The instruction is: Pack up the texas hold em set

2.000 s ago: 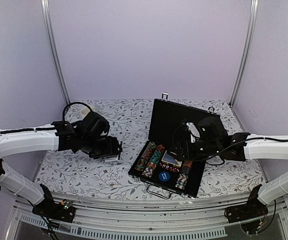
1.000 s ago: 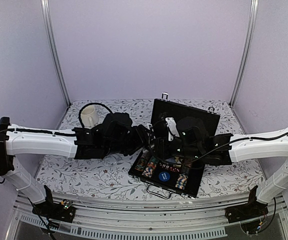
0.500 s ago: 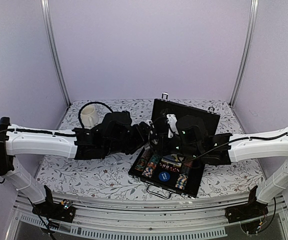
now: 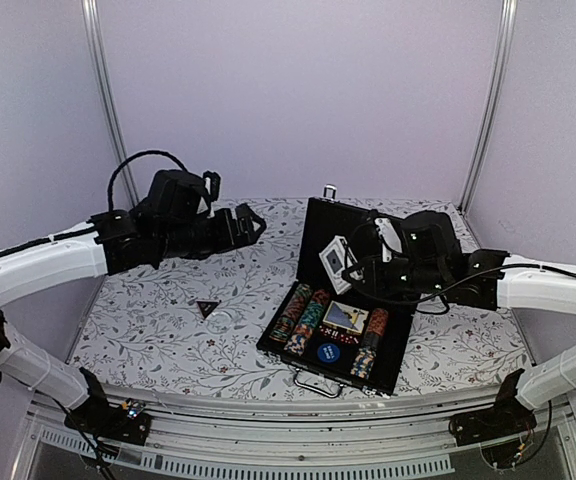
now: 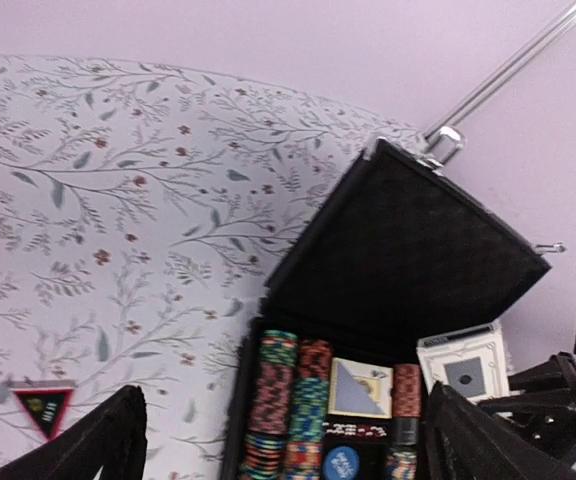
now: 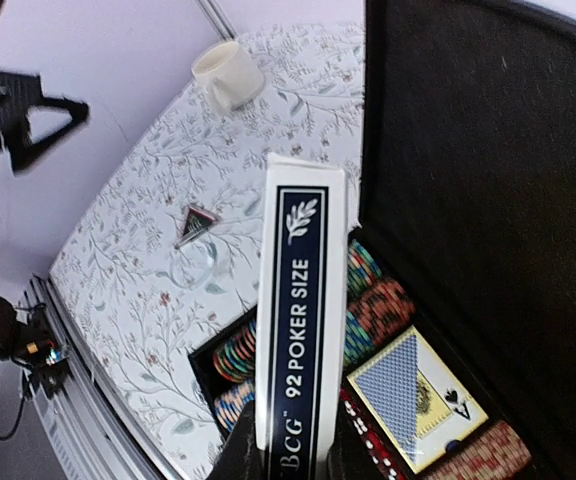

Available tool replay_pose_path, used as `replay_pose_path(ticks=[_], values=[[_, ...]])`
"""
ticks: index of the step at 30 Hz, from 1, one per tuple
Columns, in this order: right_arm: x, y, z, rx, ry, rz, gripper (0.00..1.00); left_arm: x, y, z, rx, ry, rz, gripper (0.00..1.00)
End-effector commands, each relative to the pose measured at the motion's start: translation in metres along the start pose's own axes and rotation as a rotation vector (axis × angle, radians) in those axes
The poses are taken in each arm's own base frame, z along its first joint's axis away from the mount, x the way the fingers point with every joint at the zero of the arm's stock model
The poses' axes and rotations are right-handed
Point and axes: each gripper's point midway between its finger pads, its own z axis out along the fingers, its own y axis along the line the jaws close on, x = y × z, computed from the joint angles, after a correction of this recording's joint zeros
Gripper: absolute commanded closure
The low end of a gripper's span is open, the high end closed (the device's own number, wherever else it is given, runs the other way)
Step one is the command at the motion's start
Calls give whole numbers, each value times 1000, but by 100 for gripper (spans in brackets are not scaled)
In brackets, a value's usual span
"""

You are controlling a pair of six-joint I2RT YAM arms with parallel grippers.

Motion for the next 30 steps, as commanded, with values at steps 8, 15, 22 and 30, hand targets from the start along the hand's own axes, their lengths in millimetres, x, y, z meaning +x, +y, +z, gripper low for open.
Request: replay_pose_path(ticks=[8,15,22,30], values=[[103,-1,-40,-211,451,-28,98,-87,145,-30,-252,13,284,3],[129,4,-25,-305,571,-16,98,-130,206,-70,-396,-171,371,3],[139,5,-5,-339,639,-17,98,-134,251,-83,-429,-207,267,3],[145,-2,15,-330,668,-28,98,-125,258,-81,-431,-175,239,4]])
